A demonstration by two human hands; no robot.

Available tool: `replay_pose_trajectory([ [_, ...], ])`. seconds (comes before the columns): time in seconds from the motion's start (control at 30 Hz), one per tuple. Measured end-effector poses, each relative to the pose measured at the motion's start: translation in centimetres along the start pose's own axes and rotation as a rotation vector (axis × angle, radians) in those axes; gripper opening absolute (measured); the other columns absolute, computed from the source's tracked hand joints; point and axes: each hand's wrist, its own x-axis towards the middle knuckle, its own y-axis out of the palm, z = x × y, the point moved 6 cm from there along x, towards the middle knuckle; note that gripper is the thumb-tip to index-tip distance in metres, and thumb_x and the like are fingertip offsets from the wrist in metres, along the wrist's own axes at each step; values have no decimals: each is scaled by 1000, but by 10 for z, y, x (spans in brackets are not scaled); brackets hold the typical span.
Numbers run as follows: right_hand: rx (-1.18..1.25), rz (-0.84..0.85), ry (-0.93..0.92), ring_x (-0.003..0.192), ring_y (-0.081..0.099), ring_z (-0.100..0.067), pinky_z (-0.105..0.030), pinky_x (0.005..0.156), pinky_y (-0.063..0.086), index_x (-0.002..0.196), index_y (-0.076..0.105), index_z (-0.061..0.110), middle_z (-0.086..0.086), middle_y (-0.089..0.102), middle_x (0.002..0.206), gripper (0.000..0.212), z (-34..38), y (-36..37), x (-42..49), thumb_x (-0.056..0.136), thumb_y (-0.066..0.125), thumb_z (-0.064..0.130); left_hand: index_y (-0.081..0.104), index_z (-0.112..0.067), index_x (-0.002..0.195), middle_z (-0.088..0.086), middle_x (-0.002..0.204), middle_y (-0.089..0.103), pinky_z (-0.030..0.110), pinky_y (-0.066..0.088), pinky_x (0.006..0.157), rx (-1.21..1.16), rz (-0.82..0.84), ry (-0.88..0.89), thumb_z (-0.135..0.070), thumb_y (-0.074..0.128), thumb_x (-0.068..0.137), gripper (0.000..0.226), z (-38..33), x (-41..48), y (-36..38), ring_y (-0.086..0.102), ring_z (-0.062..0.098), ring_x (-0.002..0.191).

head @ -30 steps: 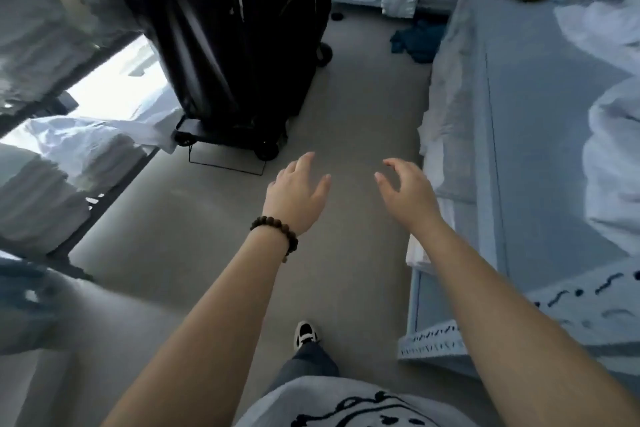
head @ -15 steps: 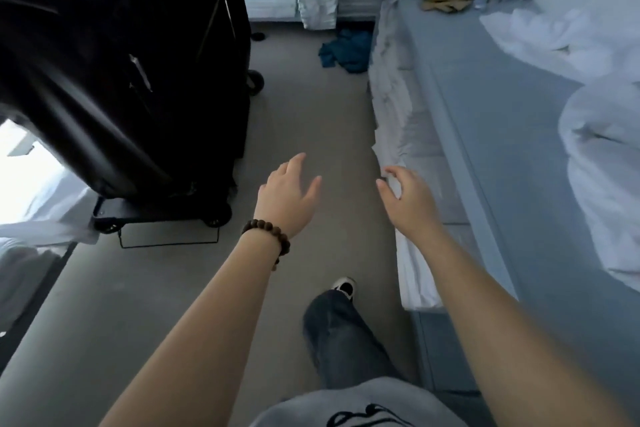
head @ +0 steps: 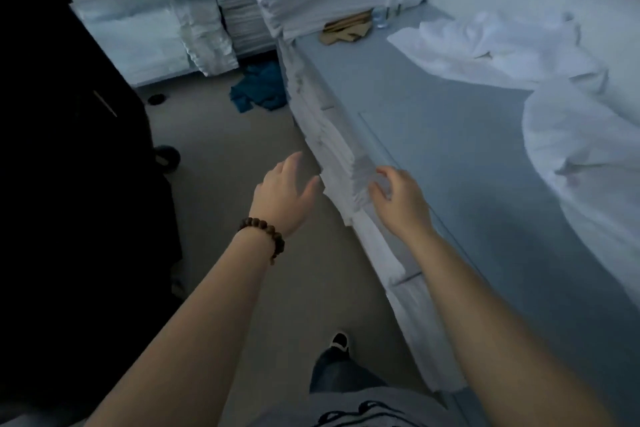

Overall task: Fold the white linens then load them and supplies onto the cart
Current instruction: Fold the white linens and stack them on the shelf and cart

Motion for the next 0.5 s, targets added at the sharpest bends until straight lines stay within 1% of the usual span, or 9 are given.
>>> replay_pose_trajectory([
  [0.07,7,-26,21,114,53,-32,-40,95,42,123,59,10,-15,58,121,33,-2,-3,31,94,57,26,29,-23,146,2,142,45,49,39,105,-12,26,37,-49,43,96,58,-10,42,4,45,23,127],
  [0.2,-15,-66,111,118,50,-30,-40,97,42,128,55,11,-12,56,127,38,-20,-12,71,95,55,29,29,-22,146,3,144,44,49,38,105,-2,101,116,-48,43,97,58,-28,102,18,43,22,128],
  [0.33,-13,-110,189,122,47,-29,-45,101,40,130,53,10,-12,53,132,39,-38,-25,94,96,54,29,26,-21,148,4,147,40,50,35,107,4,183,193,-46,43,97,59,-54,145,36,41,24,131],
  [0.43,-9,-167,254,123,46,-28,-46,101,40,131,53,12,-10,52,132,40,-49,-36,108,95,54,30,26,-20,148,5,147,40,51,37,105,-3,219,266,-45,42,98,58,-78,174,47,47,27,125],
  [0.5,-9,-206,286,123,45,-28,-46,101,40,131,53,12,-10,52,132,40,-54,-44,117,95,54,31,26,-19,148,6,146,41,51,38,104,-11,241,327,-44,43,98,58,-93,192,54,47,27,125],
])
